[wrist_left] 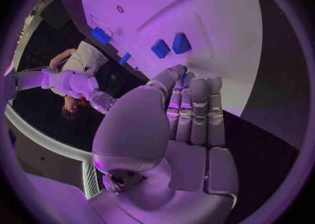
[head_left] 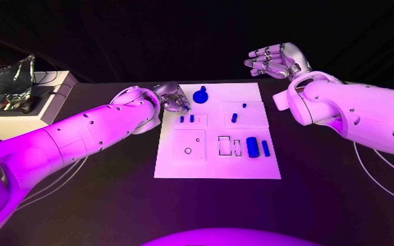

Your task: Assemble the parts on the task board

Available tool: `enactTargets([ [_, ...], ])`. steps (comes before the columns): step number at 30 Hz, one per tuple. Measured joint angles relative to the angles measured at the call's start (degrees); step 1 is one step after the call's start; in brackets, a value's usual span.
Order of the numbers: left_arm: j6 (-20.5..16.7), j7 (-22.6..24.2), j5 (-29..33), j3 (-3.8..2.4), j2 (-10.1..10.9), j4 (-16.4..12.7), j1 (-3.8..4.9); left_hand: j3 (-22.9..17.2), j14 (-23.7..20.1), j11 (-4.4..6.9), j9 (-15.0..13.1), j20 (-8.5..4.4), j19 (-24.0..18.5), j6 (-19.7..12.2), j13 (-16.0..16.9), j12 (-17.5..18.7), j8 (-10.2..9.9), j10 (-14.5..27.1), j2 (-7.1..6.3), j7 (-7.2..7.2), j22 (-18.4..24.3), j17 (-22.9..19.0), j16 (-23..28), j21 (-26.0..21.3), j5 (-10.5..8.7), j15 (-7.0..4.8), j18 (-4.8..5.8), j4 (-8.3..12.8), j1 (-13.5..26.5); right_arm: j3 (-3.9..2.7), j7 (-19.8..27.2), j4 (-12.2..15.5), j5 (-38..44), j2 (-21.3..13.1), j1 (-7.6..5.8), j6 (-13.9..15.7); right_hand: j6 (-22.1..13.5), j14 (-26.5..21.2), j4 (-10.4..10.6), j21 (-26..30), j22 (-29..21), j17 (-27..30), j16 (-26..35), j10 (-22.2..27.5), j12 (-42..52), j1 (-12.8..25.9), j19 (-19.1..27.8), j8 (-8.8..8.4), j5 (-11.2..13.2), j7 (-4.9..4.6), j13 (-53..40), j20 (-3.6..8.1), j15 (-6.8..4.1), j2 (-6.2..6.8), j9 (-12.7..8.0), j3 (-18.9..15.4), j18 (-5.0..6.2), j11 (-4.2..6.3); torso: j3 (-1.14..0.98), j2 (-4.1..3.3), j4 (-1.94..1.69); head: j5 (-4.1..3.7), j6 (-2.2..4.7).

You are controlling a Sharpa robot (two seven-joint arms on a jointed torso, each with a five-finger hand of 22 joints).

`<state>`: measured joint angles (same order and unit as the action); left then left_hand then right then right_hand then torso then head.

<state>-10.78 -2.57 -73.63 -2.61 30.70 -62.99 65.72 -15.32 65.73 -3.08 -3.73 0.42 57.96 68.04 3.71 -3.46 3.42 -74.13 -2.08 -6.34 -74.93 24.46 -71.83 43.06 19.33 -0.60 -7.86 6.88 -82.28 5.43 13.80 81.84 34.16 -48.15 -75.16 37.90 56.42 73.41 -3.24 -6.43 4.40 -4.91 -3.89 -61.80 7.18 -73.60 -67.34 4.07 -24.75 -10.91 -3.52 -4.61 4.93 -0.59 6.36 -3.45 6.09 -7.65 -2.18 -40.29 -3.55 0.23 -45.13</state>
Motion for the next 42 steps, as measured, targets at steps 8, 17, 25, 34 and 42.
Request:
enactTargets([
  [8, -0.1, 0.0, -0.1, 0.01, -0.4, 0.4, 0.02, 0.0, 0.0, 0.00, -0.1, 0.00, 0.0, 0.2, 0.0, 0.0, 0.0, 0.0, 0.16, -0.16, 0.0, 0.1, 0.0, 0.0, -0.01, 0.00, 0.00, 0.0, -0.2, 0.00, 0.0, 0.1, 0.0, 0.0, 0.00, 0.0, 0.0, 0.0, 0.0, 0.0, -0.1, 0.1, 0.0, 0.0, 0.0, 0.0, 0.0, 0.00, 0.0, 0.00, 0.0, 0.00, 0.00, 0.00, 0.0, 0.0, 0.00, 0.00, 0.01, 0.03, 0.03, 0.03, -0.04],
  [17, -0.3, 0.1, -0.2, 0.01, -0.6, 0.5, 0.02, 0.0, 0.0, 0.00, -0.1, 0.00, 0.0, 0.2, 0.0, -0.1, -0.1, 0.0, 0.21, -0.16, 0.0, 0.1, 0.0, 0.0, -0.04, 0.00, 0.00, 0.0, -0.2, 0.00, 0.0, 0.1, 0.0, 0.0, 0.00, 0.0, 0.0, 0.0, 0.0, 0.0, -0.1, 0.1, 0.0, 0.0, 0.0, 0.0, 0.0, 0.00, 0.0, 0.00, 0.0, 0.00, 0.00, 0.00, 0.0, 0.0, 0.00, 0.00, 0.03, 0.05, 0.03, -0.05, -0.11],
  [25, -0.4, 0.1, -0.2, 0.01, -1.2, 1.0, 0.03, 0.2, 0.0, -0.01, -0.1, 0.00, 0.0, 0.1, 0.0, -0.1, -0.1, 0.0, 0.22, -0.15, 0.0, 0.3, 0.3, 0.0, -0.15, 0.00, 0.01, -0.2, -0.2, 0.00, 0.0, 0.1, 0.0, 0.1, 0.00, -0.1, 0.0, 0.0, 0.0, 0.0, -0.1, 0.1, 0.0, 0.0, 0.0, 0.0, 0.0, 0.00, 0.0, 0.00, 0.0, 0.00, 0.00, 0.00, 0.0, 0.0, 0.00, 0.00, 0.03, 0.04, 0.01, -0.13, -0.12],
  [34, -0.2, -0.1, -0.3, 0.08, -2.0, 2.0, 0.05, 0.2, 0.0, -0.21, 0.0, 0.01, 0.0, 0.1, 0.1, -0.1, 0.0, 0.2, 0.22, -0.13, 0.0, 0.3, 0.3, 0.0, -0.15, 0.01, 0.01, -0.2, -0.2, 0.00, 0.0, 0.1, 0.0, 0.0, 0.00, -0.1, 0.0, 0.0, 0.0, 0.0, -0.1, 0.1, 0.0, 0.0, 0.0, 0.0, 0.0, 0.00, 0.0, 0.01, 0.0, 0.00, 0.00, 0.00, 0.0, 0.0, 0.00, 0.00, 0.02, 0.01, 0.04, -0.23, -0.16],
  [42, 0.0, -0.3, -0.4, 0.12, -2.4, 2.4, 0.14, 0.2, 0.0, -0.21, 0.0, 0.01, 0.0, 0.1, 0.1, -0.1, 0.0, 0.2, 0.22, -0.12, 0.0, 0.4, 0.3, 0.0, -0.16, 0.01, 0.01, -0.2, -0.2, 0.00, -0.1, 0.1, 0.0, 0.0, 0.00, -0.2, 0.0, 0.0, 0.0, 0.0, -0.1, 0.1, 0.0, 0.0, 0.0, 0.0, 0.0, 0.00, 0.0, 0.01, 0.0, 0.00, 0.00, 0.00, 0.0, 0.0, 0.00, 0.00, 0.03, 0.01, 0.04, -0.37, -0.28],
])
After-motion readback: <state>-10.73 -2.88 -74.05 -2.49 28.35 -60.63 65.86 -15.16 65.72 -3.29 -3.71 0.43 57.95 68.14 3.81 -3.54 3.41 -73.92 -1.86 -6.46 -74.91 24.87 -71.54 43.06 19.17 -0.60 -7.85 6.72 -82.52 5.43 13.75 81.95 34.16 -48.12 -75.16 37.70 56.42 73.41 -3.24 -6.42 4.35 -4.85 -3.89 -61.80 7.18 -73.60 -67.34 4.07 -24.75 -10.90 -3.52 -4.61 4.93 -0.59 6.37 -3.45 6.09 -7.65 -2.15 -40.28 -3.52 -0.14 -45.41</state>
